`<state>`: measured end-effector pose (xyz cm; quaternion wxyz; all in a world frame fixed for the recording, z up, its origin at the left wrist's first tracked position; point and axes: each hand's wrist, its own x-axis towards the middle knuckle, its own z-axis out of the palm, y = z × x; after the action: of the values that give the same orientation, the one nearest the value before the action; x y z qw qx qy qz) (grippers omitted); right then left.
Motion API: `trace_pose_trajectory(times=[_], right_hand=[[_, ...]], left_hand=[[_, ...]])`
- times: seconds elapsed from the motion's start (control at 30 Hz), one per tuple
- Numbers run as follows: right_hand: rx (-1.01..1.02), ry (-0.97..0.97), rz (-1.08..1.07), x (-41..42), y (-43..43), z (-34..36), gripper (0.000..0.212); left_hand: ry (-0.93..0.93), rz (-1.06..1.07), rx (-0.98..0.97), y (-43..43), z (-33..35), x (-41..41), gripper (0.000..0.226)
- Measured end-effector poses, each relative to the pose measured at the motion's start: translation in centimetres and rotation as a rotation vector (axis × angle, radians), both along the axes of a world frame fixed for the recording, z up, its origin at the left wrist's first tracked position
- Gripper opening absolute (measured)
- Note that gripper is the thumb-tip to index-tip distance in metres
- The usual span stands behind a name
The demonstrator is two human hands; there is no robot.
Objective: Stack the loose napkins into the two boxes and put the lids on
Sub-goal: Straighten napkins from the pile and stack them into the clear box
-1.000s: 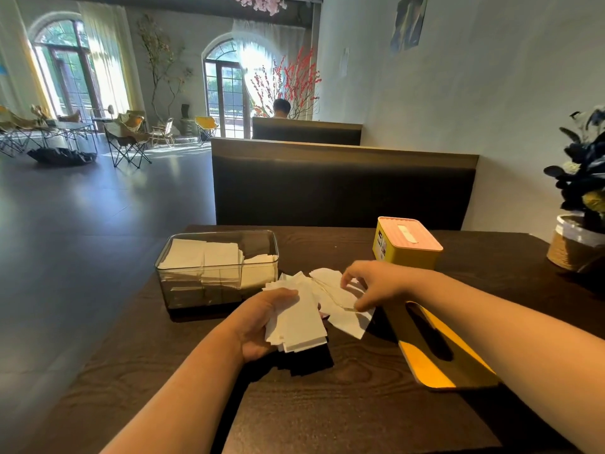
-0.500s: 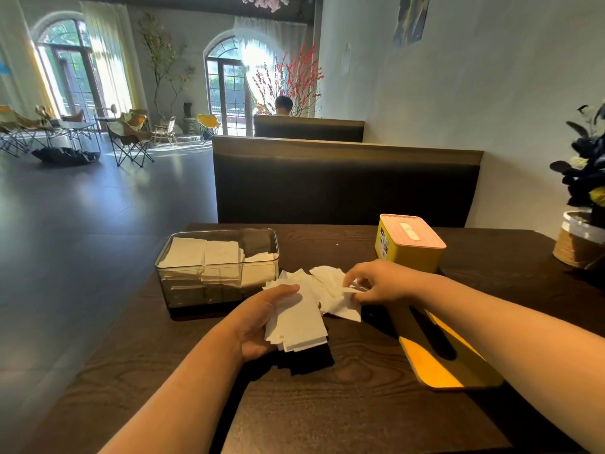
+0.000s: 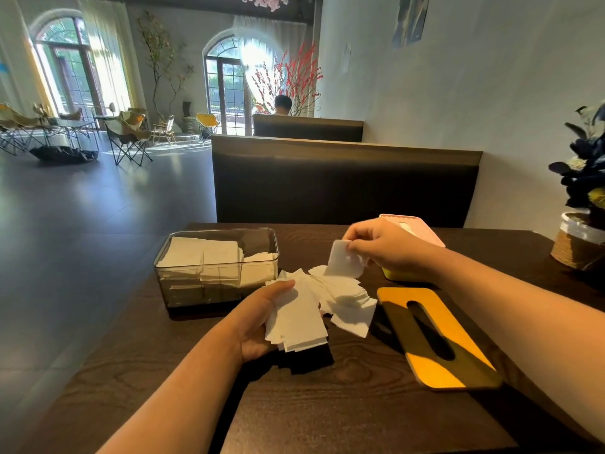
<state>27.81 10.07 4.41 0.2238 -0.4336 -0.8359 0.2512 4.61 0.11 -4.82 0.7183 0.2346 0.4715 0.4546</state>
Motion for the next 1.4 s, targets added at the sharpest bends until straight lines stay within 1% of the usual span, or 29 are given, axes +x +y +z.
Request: trace_pose_trajectory(times=[0.1,0.2,0.27,0.33,0.4,0.47,0.6,0.67,0.7,0.77,0.83,0.9,0.97,1.1,1.17,1.27,1.4], right_hand=[[-0.114,-0.001,0.142,-1.9,-1.9,2.7,0.017],[-0.248,-0.084,0.299,-3.9,-3.7,3.7,0.019],[-0.238,-0.190,0.363,-5.4,-4.5,3.1,0.017],[-0.173,-0.271,0.388,-6.8,-4.9,1.7,0.015],[-0.075,-0.274,0.361,-7.8,-4.6,0.0,0.017],[-0.013,-0.225,0.312,-8.3,-4.0,-1.2,0.020],[0.016,-0.128,0.178,-7.2,-2.3,-2.3,0.021],[0.078,-0.137,0.035,-6.0,-0.6,-3.0,0.023],[0.104,-0.184,-0.045,-5.3,0.5,-3.5,0.028],[0.111,-0.349,-0.152,-4.0,2.2,-4.9,0.044],[0.081,-0.530,-0.165,-3.3,3.3,-6.2,0.060],[0.053,-0.651,-0.152,-3.3,3.6,-7.1,0.068],[0.065,-0.715,-0.147,-3.7,3.6,-7.4,0.064],[0.058,-0.750,-0.150,-4.4,3.4,-6.7,0.039],[0.072,-0.779,-0.164,-4.8,3.1,-6.3,0.031],[0.144,-0.815,-0.196,-5.1,2.9,-6.3,0.027],[0.129,-0.818,-0.208,-4.9,2.9,-6.6,0.024]], left_hand=[[-0.009,0.009,0.014,0.0,0.0,0.2,0.048],[-0.002,-0.001,0.045,0.2,-0.5,0.1,0.058],[-0.011,-0.022,0.065,0.3,-0.6,0.1,0.064],[-0.030,-0.033,0.072,0.3,-0.5,0.0,0.069],[-0.065,-0.048,0.060,0.2,-0.3,-0.1,0.079],[-0.093,-0.045,0.048,0.0,0.0,-0.1,0.088],[-0.141,-0.006,0.033,-0.3,0.3,0.1,0.094],[-0.146,0.010,0.009,-0.3,0.4,0.1,0.094],[-0.143,0.021,-0.008,-0.3,0.5,0.2,0.094],[-0.132,0.040,-0.028,-0.3,0.6,0.3,0.091],[-0.120,0.050,-0.046,-0.3,0.8,0.4,0.090],[-0.102,0.050,-0.053,-0.3,0.9,0.4,0.089],[-0.096,0.049,-0.056,-0.4,1.0,0.5,0.088],[-0.084,0.049,-0.055,-0.4,0.9,0.5,0.086],[-0.075,0.052,-0.056,-0.4,0.8,0.6,0.085],[-0.060,0.057,-0.057,-0.3,0.8,0.6,0.081],[-0.056,0.057,-0.050,-0.1,0.7,0.5,0.078]])
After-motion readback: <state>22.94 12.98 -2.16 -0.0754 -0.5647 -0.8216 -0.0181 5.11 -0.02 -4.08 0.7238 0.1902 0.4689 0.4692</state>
